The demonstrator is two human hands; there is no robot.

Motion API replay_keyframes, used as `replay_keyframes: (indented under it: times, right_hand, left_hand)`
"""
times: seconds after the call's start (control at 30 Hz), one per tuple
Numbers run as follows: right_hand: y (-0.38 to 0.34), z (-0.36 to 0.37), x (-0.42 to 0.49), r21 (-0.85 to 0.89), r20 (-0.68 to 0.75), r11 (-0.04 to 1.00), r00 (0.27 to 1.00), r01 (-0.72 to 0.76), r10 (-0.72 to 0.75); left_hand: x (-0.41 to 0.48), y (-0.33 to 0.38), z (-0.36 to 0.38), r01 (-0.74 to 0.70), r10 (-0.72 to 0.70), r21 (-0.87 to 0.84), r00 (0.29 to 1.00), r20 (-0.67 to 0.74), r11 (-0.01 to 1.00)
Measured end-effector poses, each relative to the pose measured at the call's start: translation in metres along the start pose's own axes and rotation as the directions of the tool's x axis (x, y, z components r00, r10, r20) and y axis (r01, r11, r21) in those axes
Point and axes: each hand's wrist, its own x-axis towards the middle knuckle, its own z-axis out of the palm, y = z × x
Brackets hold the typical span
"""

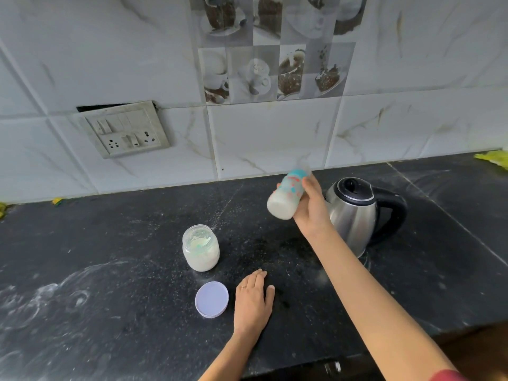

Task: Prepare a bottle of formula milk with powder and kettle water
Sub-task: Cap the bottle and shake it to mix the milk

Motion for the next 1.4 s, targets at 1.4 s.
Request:
replay_keyframes:
  times: [1.4]
  right_hand:
    - [-0.013, 0.004, -0.011, -0.074, -0.021, 0.991, 0.994, -0.112, 0.110]
  left_hand:
    - [-0.002, -0.003, 0.003, -0.034, 0.034, -0.007, 0.999, -0.043, 0.999]
